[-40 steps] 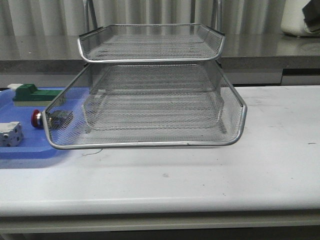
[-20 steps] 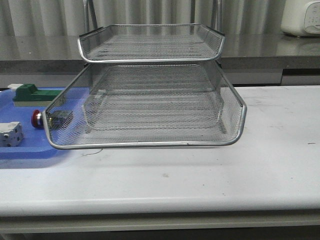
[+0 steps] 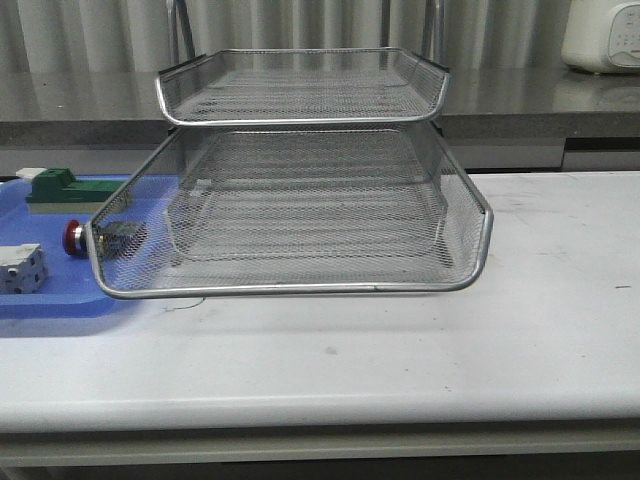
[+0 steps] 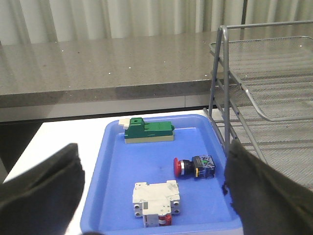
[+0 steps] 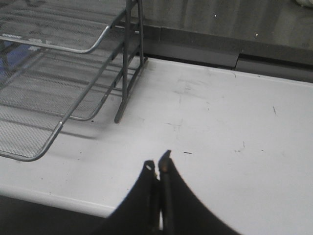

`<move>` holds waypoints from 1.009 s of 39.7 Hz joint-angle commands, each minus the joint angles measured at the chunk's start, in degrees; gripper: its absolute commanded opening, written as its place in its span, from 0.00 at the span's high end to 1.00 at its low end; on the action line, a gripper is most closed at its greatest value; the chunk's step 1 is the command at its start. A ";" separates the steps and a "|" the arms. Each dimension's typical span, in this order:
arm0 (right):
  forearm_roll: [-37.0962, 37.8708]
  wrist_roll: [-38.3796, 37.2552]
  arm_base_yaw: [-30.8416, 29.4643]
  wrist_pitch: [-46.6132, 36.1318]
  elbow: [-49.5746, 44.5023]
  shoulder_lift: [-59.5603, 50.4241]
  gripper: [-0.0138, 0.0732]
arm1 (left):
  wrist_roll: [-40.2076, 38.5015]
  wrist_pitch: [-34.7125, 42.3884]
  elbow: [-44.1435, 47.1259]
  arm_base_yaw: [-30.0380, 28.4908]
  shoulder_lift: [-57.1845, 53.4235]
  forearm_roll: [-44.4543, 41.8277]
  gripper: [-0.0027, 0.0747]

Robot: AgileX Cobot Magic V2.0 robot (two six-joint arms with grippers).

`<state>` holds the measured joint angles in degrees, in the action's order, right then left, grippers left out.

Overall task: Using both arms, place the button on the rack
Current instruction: 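Release the pulled-out middle tray and withdraw the right gripper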

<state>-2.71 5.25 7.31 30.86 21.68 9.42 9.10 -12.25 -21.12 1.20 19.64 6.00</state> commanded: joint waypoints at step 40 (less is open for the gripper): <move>-0.48 0.10 0.13 -4.62 1.34 -0.27 0.97 | 8.03 -10.27 -25.69 0.28 32.40 -0.08 0.25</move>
<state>-3.06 5.25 7.31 30.86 21.68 8.53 14.27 -23.84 -41.01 1.20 47.40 5.79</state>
